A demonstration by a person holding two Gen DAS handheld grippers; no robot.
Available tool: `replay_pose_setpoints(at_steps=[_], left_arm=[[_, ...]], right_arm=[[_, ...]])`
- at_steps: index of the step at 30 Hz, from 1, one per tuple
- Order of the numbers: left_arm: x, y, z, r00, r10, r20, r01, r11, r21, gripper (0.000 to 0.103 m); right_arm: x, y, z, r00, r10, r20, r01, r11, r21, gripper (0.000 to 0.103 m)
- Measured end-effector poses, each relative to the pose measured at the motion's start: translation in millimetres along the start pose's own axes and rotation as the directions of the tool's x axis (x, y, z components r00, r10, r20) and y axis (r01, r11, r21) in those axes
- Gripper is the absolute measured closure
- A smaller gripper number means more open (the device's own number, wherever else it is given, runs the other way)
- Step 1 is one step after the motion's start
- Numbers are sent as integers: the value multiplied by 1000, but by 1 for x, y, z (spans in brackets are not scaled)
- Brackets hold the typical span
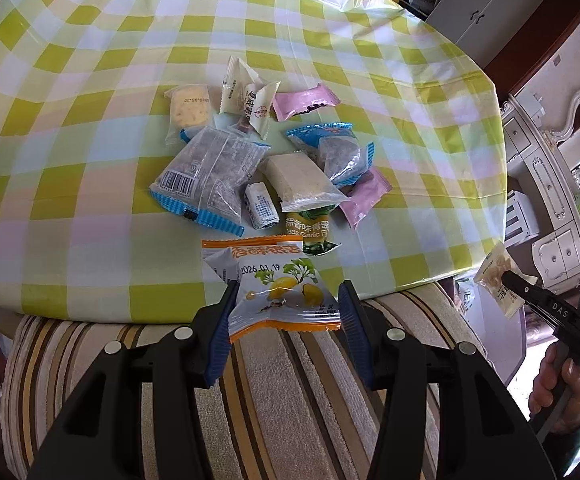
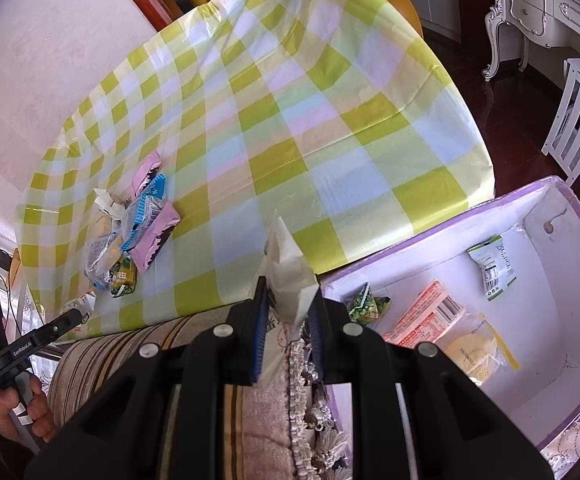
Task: Organize snacks
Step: 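Carry the orange-topped bag and white nut bag over the white box and open both tools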
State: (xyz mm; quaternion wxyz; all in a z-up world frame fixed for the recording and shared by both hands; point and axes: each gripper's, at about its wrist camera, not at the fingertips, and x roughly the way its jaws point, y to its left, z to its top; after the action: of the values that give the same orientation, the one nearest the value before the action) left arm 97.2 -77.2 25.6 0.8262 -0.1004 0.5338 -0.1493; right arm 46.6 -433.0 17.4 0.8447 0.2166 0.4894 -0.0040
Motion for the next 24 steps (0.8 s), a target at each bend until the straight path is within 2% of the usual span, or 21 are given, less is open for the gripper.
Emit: replay_pose_setpoints(at_steps=[3, 6, 13, 18, 22, 24], left_arm=[[-5, -21, 1, 999, -48, 13, 47, 998, 41, 55], [1, -53, 1, 994, -108, 1, 107, 989, 105, 55], [43, -145, -9, 966, -227, -122, 251, 935, 250, 55], [75, -200, -18, 948, -240, -211, 300, 895, 329, 55], [91, -233, -35, 917, -258, -304, 363, 856, 369, 55], [98, -247, -46, 909, -245, -338, 373, 839, 395, 54]], right_arm=[[-4, -11, -1, 1000, -19, 10, 18, 1000, 15, 84], [-9, -24, -2, 997, -73, 30, 72, 997, 18, 84], [-20, -63, -5, 986, -154, 57, 150, 986, 69, 84], [-27, -97, -10, 979, -193, 62, 183, 974, 136, 84], [-31, -121, -11, 968, -240, 67, 225, 958, 179, 84], [-31, -131, -12, 963, -262, 67, 245, 949, 196, 84]])
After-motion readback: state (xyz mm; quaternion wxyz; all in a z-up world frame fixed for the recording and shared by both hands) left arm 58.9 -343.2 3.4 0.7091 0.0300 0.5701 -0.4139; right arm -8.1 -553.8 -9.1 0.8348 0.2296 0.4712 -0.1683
